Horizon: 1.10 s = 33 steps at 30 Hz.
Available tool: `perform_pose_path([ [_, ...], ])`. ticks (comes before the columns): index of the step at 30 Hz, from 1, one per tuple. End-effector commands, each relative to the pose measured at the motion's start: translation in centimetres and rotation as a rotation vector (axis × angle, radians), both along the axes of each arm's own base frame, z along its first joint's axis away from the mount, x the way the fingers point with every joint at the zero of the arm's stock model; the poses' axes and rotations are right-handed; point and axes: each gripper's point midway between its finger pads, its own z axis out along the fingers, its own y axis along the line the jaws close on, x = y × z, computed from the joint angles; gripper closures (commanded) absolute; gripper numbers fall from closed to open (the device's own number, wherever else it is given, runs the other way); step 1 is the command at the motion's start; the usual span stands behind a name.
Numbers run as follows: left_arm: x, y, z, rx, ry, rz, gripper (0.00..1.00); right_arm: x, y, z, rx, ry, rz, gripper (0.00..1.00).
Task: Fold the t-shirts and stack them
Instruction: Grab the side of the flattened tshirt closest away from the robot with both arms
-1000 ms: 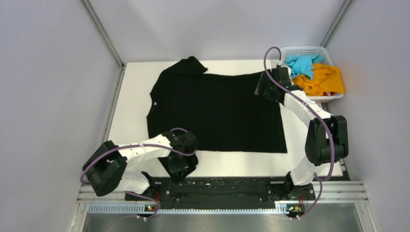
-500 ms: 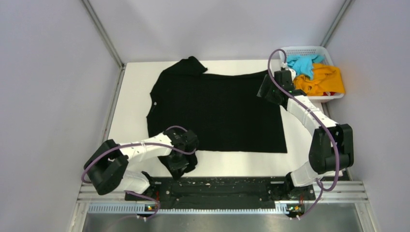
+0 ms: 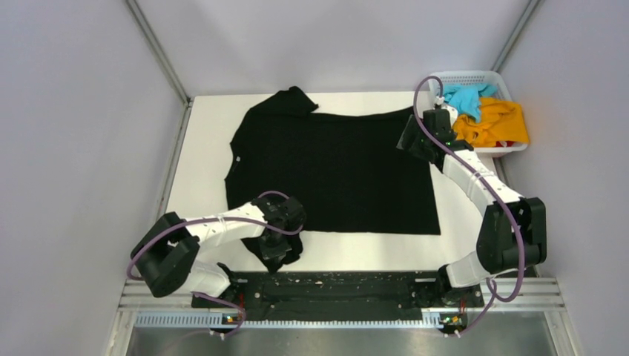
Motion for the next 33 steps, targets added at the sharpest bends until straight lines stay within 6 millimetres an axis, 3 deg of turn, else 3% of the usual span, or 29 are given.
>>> perform_pose_path([
  [1,4.0,-1.7,-4.0,-0.048,-0.173,0.063,1.00,0.2,-0.7,2.0,0.003,-0.063,-0.032,0.01],
  [3,4.2,-1.0,-3.1,-0.016,-0.190,0.075,1.00,-0.1,-0.7,1.9,0.004,-0.060,-0.035,0.01],
  [7,5.3,1.5,1.3,0.076,-0.304,0.137,1.00,-1.7,-0.9,1.5,0.028,-0.031,-0.064,0.01],
  [12,5.7,2.5,5.3,0.008,-0.426,0.162,1.00,-6.2,-2.1,-0.5,0.027,0.048,-0.132,0.02],
  [16,6.1,2.5,6.5,-0.036,-0.483,0.149,1.00,-10.7,-2.9,-2.3,0.027,0.129,-0.166,0.02],
  [22,5.2,2.4,6.7,-0.045,-0.436,0.112,1.00,-16.4,-4.3,-4.5,0.021,0.226,-0.254,0.04],
  [33,6.0,2.4,8.0,-0.037,-0.466,0.107,1.00,-20.8,-4.2,-10.0,0.096,0.344,-0.379,0.22],
])
